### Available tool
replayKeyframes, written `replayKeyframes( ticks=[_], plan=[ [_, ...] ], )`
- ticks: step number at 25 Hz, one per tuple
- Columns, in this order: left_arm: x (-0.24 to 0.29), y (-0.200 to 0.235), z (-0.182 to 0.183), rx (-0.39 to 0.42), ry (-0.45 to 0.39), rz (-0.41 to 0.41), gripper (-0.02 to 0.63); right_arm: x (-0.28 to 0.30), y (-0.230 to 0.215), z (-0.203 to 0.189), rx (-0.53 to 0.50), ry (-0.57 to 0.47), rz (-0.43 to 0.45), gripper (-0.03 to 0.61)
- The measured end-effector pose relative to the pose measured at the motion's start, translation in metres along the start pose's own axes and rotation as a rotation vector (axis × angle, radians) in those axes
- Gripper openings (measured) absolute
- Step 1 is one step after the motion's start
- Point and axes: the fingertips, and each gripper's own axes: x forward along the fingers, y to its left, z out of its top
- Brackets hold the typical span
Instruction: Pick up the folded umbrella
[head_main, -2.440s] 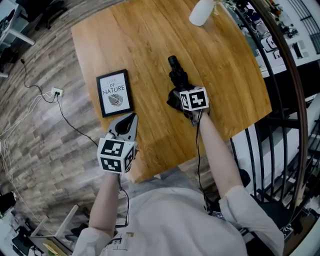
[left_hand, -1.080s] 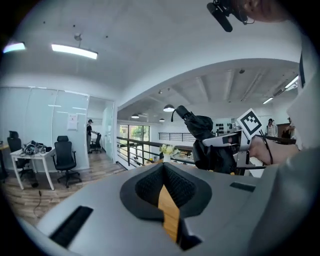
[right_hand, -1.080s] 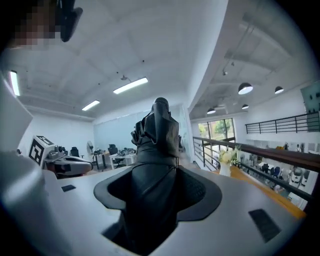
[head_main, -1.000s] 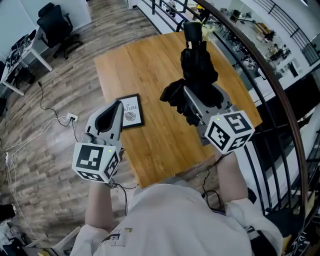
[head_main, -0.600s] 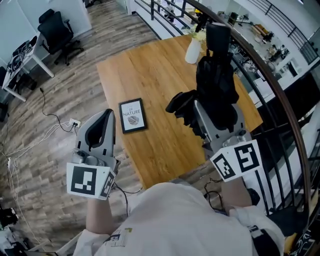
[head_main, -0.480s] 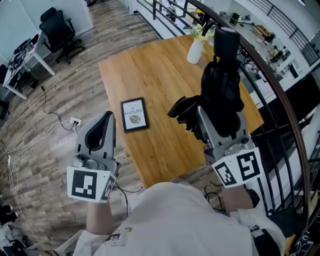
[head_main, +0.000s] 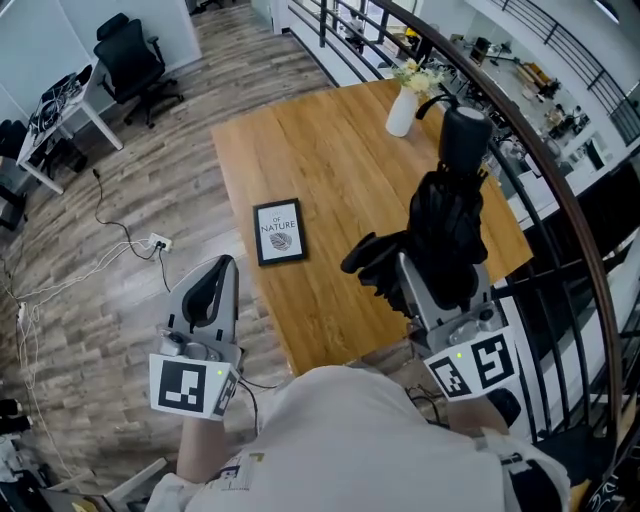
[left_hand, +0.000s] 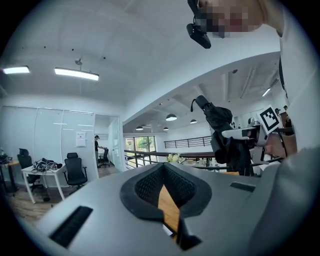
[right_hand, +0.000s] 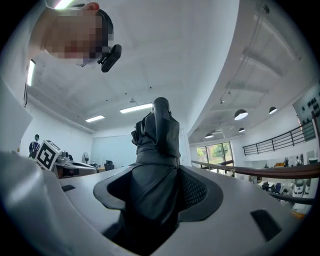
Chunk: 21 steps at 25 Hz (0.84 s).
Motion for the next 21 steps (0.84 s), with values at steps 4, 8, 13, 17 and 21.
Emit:
replayKeyframes(
  ticks=[4, 8, 13, 17, 21],
  plan=[
    [0.0051, -0.0049, 0.0003, 0.003, 0.023, 0.006, 0.017, 0.0028, -0.0027, -0.0093, 0.009, 0.034, 0.016, 0.278],
    [0.0042, -0.0066, 0.0061, 0.0, 0.02, 0.015, 0.017, 0.0035, -0.0038, -0.0118, 0.024, 0.046, 0.022, 0.278],
    [0.0009, -0.0074, 0.0028, -0.005, 0.036, 0.021, 0.017, 0.0033, -0.0028, -0.0098, 0.014, 0.046, 0.026, 0.278],
    [-0.001, -0.0067, 0.001, -0.012, 0.041, 0.028, 0.017, 0.0032, -0.0012, -0.008, 0.014, 0.039, 0.03, 0.278],
    [-0.0014, -0.0079, -0.0027, -0.029, 0.051, 0.031, 0.017, 0.0031, 0.0002, -0.0079, 0.013, 0.043, 0.038, 0.278]
  ],
)
